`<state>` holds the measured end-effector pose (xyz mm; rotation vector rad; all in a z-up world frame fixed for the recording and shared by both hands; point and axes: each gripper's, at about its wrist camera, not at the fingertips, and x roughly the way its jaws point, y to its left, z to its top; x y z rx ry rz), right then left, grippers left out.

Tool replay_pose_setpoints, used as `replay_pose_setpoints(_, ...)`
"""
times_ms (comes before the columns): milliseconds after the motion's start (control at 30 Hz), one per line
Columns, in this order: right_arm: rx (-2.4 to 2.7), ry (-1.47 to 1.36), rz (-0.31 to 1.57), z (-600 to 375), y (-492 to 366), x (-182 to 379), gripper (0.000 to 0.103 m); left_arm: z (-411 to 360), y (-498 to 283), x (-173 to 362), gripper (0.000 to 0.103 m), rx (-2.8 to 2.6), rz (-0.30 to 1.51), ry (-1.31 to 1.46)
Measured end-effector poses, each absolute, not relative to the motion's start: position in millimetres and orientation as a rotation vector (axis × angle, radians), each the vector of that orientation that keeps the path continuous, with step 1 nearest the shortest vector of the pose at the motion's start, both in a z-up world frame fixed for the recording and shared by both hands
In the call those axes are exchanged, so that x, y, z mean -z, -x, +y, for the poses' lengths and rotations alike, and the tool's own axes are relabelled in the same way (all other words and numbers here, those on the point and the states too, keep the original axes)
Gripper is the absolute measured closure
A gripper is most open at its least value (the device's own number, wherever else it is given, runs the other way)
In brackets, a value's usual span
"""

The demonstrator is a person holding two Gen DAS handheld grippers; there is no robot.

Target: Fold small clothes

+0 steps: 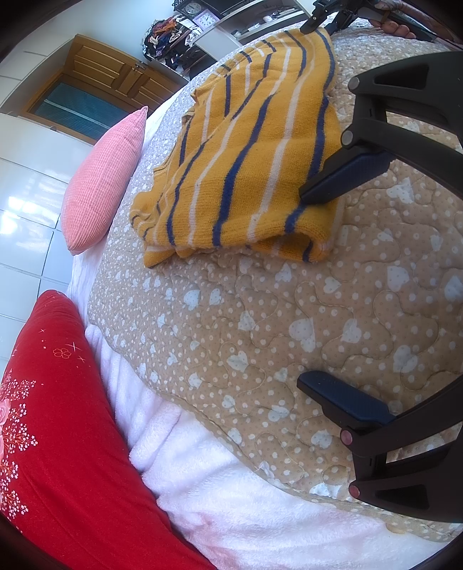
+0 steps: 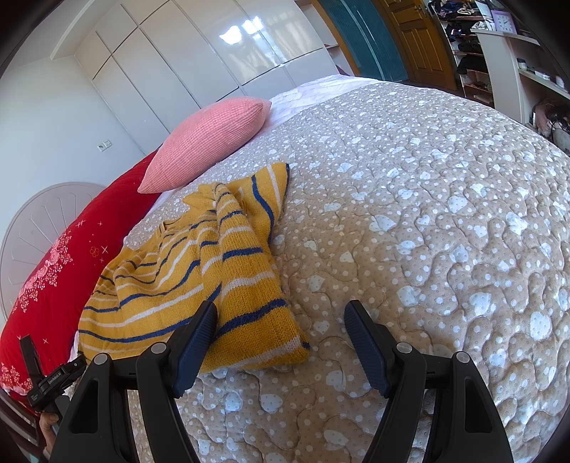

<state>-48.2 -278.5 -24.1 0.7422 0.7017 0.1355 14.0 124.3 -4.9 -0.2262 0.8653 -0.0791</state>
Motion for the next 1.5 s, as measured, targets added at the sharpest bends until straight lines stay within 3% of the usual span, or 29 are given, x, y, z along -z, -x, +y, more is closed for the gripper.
replay_pose_setpoints(367, -0.128, -0.740, 0.706, -278.2, 47.8, 24.5, 0.025, 117.5, -9.4, -2.6, 0.008, 0.001, 0.858, 0.159)
replay_pose_setpoints(800, -0.082, -0.608, 0.715, -265.4, 69.8, -16.9, 0.025, 63.4, 54.0, -63.4, 0.008, -0.035, 0.718, -0.137)
replay_pose_setpoints(1067, -0.080, -0.519, 0.655, -250.5, 91.0, -46.1, 0.024, 52.7, 70.9, -77.4, 0.008, -0.012, 0.690, -0.147)
replay_pose_setpoints(1500, -0.073, -0.564, 0.675, -252.1, 103.5, -38.6, 0.023, 56.6, 71.1, -71.6, 0.008, 0.004, 0.732, -0.094)
